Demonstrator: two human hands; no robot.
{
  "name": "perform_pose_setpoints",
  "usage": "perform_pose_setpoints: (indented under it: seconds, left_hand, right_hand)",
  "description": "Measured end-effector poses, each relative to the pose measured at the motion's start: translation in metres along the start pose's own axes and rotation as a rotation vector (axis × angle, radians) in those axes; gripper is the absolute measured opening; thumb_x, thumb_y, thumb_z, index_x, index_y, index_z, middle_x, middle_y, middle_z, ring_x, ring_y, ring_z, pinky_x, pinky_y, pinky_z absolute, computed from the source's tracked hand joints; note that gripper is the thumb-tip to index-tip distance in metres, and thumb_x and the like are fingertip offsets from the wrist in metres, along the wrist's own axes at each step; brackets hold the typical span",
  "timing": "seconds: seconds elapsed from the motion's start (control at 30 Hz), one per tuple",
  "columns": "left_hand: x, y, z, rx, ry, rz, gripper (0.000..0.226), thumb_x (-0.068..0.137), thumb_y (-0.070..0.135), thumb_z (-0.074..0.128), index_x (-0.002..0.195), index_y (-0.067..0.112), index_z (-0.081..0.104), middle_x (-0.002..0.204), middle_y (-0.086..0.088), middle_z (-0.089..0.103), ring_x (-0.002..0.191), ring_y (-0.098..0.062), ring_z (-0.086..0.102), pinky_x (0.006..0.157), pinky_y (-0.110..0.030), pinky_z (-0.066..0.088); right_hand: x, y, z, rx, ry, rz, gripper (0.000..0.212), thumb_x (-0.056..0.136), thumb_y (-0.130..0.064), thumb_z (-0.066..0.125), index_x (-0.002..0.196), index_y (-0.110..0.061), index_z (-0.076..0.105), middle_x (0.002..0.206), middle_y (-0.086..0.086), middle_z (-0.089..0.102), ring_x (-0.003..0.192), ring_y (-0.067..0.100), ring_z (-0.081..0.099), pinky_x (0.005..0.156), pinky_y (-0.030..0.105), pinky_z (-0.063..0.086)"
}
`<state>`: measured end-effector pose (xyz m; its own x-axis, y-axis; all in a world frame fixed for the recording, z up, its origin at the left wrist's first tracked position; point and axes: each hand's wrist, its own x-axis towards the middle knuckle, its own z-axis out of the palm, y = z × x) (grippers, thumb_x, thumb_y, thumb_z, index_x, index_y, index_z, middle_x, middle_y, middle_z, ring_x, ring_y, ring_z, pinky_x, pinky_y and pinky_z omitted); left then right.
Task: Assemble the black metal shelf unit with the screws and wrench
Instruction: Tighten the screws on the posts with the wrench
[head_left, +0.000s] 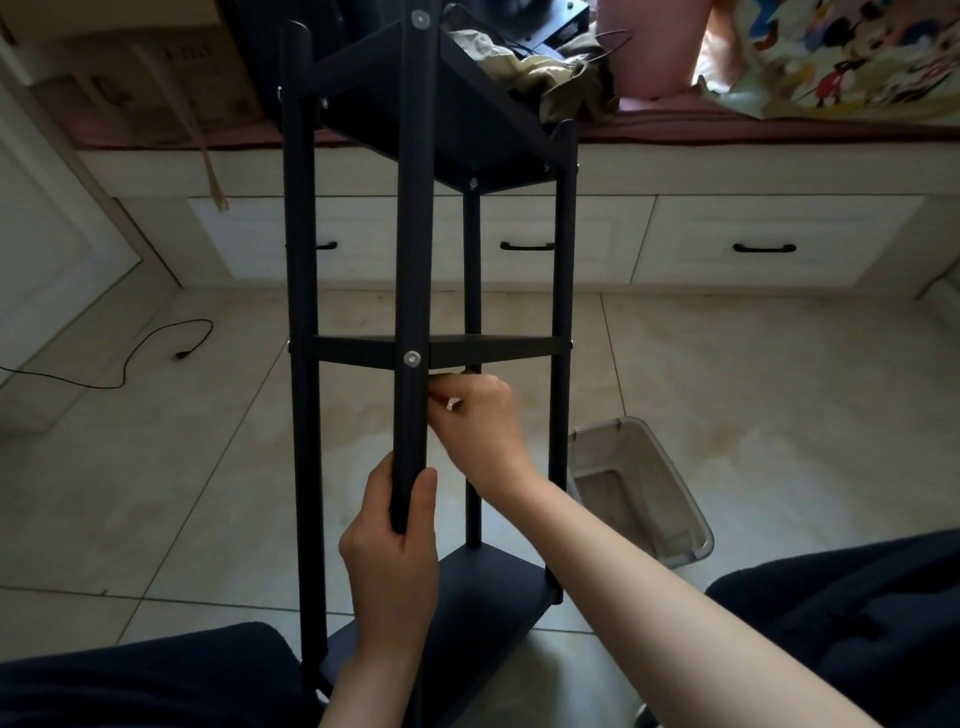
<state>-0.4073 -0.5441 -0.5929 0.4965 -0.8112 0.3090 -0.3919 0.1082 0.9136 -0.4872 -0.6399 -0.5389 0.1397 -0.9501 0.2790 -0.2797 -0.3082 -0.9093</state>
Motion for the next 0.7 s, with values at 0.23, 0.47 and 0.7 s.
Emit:
perform_pose_setpoints:
  seconds: [0.23, 0.47, 0.7]
  left_hand:
    - [0.012, -0.003, -0.015, 0.064, 0.003, 0.058, 0.054, 0.092, 0.058, 0.048, 0.116, 0.012, 0.065, 0.061, 0.002, 0.055, 0.05, -0.019, 0.055, 0.047, -0.038, 0.048]
    - [0.036, -0.011, -0.03, 0.149, 0.004, 0.133, 0.057, 0.097, 0.061, 0.043, 0.102, 0.008, 0.064, 0.056, 0.001, 0.052, 0.046, -0.019, 0.054, 0.045, -0.035, 0.047]
    - [0.038, -0.017, -0.034, 0.144, 0.02, 0.13, 0.055, 0.098, 0.058, 0.044, 0.101, 0.007, 0.065, 0.058, 0.005, 0.053, 0.047, -0.018, 0.054, 0.045, -0.028, 0.044]
  right_hand:
    - [0.001, 0.007, 0.027, -0.022, 0.142, -0.096, 0.013, 0.089, -0.014, 0.069, 0.096, -0.007, 0.078, 0.082, 0.009, 0.072, 0.074, 0.016, 0.062, 0.071, 0.026, 0.051]
    - [0.005, 0.009, 0.043, 0.039, 0.11, -0.028, 0.016, 0.093, -0.018, 0.066, 0.091, -0.008, 0.079, 0.078, 0.001, 0.075, 0.066, 0.0, 0.054, 0.066, 0.005, 0.038]
    - [0.004, 0.011, 0.029, 0.106, -0.026, 0.044, 0.019, 0.092, -0.012, 0.062, 0.083, -0.005, 0.077, 0.072, 0.008, 0.071, 0.066, 0.019, 0.061, 0.063, 0.031, 0.047]
